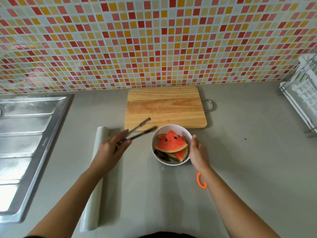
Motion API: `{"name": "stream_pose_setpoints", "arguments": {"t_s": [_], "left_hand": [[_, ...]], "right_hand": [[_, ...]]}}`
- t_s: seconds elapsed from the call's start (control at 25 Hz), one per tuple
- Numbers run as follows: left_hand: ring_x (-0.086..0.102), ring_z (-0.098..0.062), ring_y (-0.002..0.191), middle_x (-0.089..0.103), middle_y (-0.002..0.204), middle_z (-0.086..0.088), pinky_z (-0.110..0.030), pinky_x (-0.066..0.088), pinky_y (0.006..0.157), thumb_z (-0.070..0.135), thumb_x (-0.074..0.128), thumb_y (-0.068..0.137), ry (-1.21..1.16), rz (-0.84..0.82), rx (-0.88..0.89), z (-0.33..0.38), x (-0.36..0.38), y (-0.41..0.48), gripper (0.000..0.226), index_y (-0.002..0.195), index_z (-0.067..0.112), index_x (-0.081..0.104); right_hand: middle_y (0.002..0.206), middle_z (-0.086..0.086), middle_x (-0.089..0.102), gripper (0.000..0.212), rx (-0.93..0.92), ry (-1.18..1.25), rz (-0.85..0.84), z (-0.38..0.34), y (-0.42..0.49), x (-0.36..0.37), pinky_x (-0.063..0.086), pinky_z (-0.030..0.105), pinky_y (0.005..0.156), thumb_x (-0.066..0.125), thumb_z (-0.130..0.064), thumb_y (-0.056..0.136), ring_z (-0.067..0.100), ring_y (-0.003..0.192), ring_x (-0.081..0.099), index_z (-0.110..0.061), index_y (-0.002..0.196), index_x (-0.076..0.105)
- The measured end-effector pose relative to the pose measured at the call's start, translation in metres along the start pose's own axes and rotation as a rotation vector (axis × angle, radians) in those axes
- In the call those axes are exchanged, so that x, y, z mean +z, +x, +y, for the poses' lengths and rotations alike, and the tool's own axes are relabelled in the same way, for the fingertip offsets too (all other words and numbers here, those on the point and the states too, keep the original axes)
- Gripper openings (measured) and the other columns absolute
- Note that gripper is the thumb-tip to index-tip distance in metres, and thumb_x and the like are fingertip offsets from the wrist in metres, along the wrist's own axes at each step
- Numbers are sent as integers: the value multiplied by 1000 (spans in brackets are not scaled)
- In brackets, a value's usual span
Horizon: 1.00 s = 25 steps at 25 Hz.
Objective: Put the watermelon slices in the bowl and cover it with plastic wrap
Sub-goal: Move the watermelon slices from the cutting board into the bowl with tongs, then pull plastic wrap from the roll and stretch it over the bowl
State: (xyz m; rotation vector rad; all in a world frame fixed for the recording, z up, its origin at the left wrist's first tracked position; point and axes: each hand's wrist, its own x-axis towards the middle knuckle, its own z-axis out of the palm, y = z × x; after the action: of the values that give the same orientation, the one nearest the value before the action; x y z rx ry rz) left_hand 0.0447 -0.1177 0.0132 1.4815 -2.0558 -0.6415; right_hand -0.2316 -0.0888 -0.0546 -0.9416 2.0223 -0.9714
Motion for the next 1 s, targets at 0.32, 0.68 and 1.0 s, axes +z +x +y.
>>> {"name": "stream_pose_setpoints", "arguments": {"t_s": [0.32, 0.68, 1.0], "left_hand": [[54, -39, 93, 53, 112, -23, -38, 39, 75, 20, 43, 96, 133, 60, -427, 14, 67, 114, 32, 111, -5, 56], [49, -35, 113, 54, 122, -18, -43, 42, 88, 32, 42, 96, 354, 2, -517, 6, 93, 161, 40, 121, 1, 49], [49, -35, 115, 49, 126, -19, -41, 42, 92, 43, 52, 92, 264, -39, -541, 3, 90, 167, 57, 126, -1, 45]], "right_hand": [[62, 1, 58, 53, -7, -41, -45, -3, 8, 23, 41, 33, 63, 23, -43, 96, 22, 67, 57, -19, 55, 46], [37, -10, 38, 53, -33, 31, 30, -3, 6, 25, 34, 33, 53, 37, -30, 97, 0, 41, 39, -26, 45, 34], [37, -15, 46, 52, -28, 100, 17, -2, 6, 25, 35, 29, 51, 36, -31, 98, -1, 41, 43, -25, 46, 35]]}}
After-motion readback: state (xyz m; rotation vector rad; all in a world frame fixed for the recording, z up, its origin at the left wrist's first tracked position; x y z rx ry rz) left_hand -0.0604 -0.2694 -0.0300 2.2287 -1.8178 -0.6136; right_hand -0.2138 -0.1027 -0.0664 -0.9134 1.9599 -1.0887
